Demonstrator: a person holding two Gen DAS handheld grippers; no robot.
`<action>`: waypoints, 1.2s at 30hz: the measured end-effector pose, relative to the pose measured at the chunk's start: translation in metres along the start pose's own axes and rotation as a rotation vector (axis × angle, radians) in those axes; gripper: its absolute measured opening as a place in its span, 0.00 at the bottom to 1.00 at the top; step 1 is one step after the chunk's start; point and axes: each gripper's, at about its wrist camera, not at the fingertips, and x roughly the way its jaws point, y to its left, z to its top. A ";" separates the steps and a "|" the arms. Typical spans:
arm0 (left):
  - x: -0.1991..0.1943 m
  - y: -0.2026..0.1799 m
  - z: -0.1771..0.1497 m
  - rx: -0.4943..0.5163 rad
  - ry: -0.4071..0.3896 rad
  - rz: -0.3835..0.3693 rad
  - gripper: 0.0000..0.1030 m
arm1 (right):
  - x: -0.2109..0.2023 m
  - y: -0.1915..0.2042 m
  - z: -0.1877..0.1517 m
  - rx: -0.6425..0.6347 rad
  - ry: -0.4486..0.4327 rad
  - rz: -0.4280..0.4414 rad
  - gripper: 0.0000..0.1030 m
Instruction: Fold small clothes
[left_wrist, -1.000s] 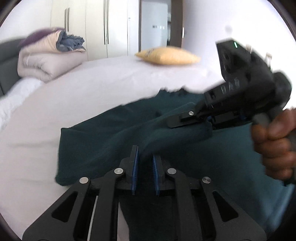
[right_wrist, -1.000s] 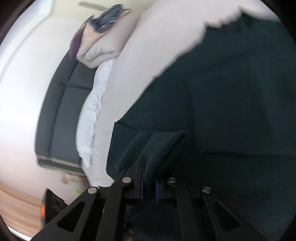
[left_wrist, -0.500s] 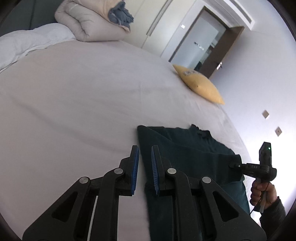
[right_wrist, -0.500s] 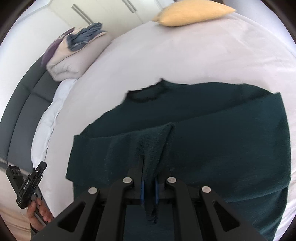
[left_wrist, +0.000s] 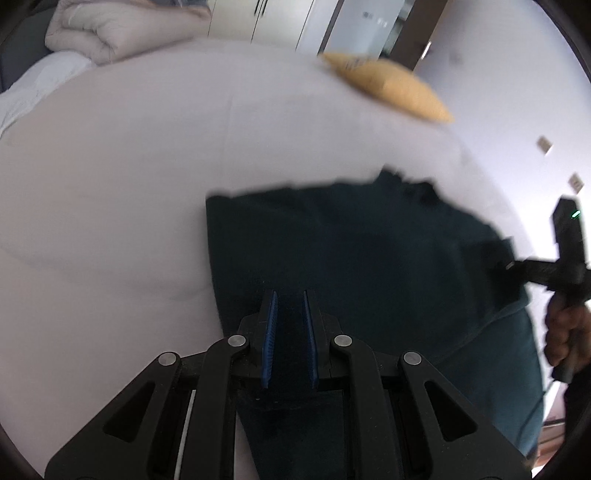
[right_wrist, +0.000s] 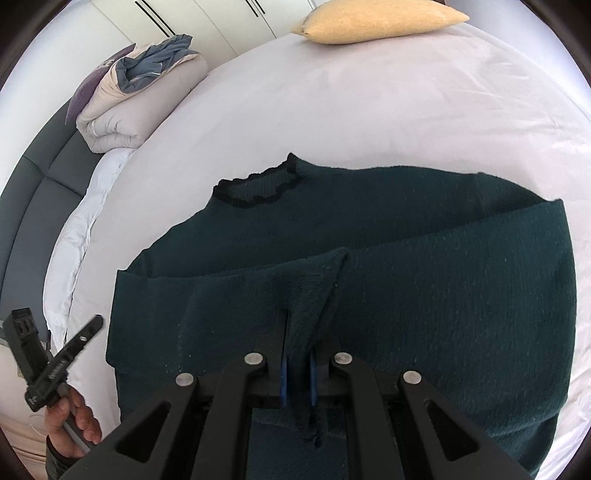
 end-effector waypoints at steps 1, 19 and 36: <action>0.008 0.001 -0.003 0.004 0.015 0.010 0.13 | 0.003 -0.002 0.001 0.004 0.004 -0.003 0.09; 0.013 -0.008 -0.010 0.078 -0.023 0.050 0.13 | 0.002 -0.027 -0.005 0.106 -0.088 -0.005 0.10; -0.031 0.004 -0.009 0.013 -0.096 0.027 0.13 | -0.019 -0.031 -0.012 0.129 -0.171 -0.182 0.28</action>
